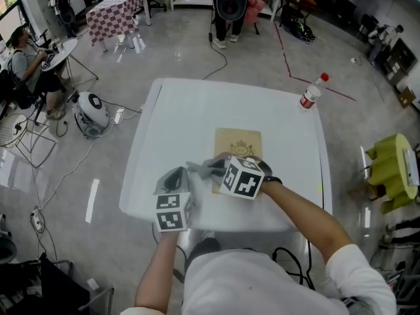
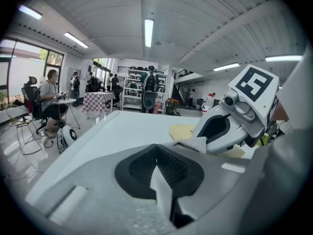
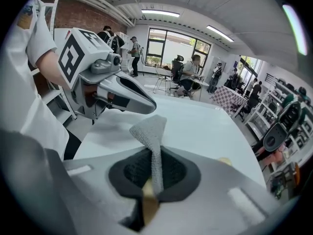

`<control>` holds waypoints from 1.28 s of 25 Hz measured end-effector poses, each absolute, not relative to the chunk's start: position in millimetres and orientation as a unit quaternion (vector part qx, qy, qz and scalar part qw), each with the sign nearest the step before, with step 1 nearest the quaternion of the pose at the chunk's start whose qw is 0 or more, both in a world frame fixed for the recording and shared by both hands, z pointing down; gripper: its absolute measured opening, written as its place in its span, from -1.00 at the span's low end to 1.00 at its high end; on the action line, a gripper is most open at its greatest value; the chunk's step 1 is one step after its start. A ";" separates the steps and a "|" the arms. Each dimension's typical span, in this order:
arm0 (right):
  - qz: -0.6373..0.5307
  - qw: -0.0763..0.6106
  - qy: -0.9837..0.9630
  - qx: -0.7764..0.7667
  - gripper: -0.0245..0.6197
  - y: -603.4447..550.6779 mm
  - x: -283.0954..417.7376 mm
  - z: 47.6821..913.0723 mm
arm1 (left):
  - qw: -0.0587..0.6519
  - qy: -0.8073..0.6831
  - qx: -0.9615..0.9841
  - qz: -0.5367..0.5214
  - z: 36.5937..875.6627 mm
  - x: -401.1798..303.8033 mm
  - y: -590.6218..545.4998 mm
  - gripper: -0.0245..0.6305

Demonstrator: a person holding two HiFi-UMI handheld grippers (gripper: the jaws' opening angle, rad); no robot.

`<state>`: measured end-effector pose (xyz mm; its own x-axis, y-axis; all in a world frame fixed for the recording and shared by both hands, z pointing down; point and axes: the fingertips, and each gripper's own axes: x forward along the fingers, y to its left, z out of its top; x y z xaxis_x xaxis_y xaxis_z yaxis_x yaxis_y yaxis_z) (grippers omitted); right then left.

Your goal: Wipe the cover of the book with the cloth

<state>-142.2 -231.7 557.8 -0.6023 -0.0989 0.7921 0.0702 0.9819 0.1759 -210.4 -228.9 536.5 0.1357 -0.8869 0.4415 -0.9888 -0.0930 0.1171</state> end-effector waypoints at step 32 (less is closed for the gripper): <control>-0.002 0.318 -0.941 0.117 -0.87 -158.8 -83.2 522.2 | 0.181 -0.630 0.743 0.132 507.7 -161.2 -173.8 -0.91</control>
<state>-83.2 -158.8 522.2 -0.7699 -0.2208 0.5988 -0.2187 0.9727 0.0774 -161.2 -173.8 507.7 0.1704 -0.8896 0.4238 -0.9849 -0.1400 0.1021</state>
